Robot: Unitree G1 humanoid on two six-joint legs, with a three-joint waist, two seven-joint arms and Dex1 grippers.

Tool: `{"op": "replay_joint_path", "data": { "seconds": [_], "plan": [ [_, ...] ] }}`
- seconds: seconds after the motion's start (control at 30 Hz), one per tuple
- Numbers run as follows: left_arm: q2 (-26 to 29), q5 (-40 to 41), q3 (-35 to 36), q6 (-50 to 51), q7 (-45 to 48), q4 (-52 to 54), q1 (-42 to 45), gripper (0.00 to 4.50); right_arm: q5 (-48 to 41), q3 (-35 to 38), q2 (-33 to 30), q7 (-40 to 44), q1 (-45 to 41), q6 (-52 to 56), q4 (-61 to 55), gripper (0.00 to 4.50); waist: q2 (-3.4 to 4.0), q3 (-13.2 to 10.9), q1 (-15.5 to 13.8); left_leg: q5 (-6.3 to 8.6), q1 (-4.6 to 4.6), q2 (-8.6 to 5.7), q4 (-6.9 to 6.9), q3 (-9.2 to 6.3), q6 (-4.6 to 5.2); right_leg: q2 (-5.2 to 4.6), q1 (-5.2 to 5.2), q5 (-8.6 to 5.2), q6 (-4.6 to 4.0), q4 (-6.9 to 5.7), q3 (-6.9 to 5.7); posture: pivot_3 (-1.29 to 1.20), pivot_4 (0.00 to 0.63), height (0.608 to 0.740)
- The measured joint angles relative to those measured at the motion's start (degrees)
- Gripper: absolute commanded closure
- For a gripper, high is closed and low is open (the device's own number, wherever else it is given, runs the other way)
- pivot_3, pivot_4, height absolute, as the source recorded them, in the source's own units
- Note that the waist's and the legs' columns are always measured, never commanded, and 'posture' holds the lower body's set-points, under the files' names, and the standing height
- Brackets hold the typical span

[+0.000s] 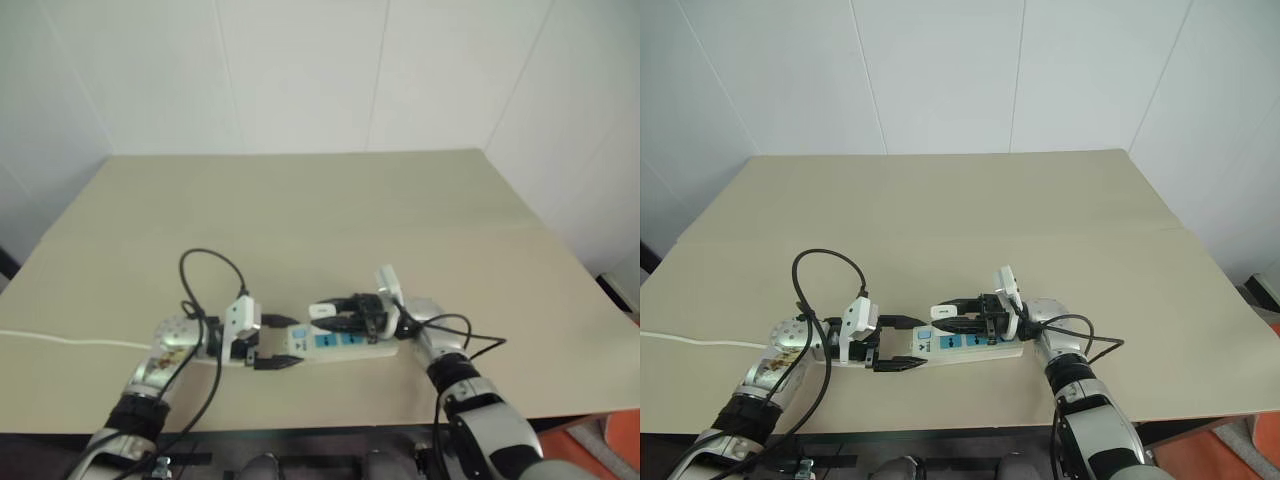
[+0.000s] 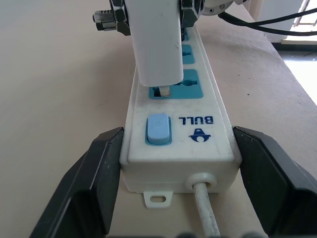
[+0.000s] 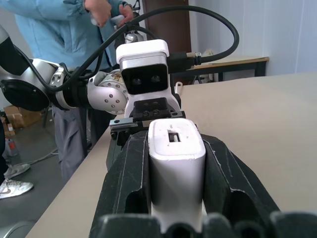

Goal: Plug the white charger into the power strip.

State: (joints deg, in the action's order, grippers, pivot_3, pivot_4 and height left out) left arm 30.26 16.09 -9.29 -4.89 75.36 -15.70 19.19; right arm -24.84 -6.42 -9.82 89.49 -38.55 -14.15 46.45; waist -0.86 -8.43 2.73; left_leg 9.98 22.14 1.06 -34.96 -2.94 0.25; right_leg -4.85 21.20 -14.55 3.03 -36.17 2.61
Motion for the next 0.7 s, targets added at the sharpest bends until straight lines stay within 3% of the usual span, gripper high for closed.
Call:
{"op": "replay_joint_path", "data": {
  "seconds": [0.7],
  "plan": [
    [0.04,0.01,-0.02,-0.02,0.08,-0.01,0.02,1.31,0.89,1.38,-0.33,0.10,0.25,-0.17,0.07,3.37,0.00,0.00,-0.06,0.00,-0.02,0.02,0.07,-0.01,0.00,0.02,0.00,-0.04,-0.02,0.00,0.00,0.00,0.150,0.740]
  ]
}}
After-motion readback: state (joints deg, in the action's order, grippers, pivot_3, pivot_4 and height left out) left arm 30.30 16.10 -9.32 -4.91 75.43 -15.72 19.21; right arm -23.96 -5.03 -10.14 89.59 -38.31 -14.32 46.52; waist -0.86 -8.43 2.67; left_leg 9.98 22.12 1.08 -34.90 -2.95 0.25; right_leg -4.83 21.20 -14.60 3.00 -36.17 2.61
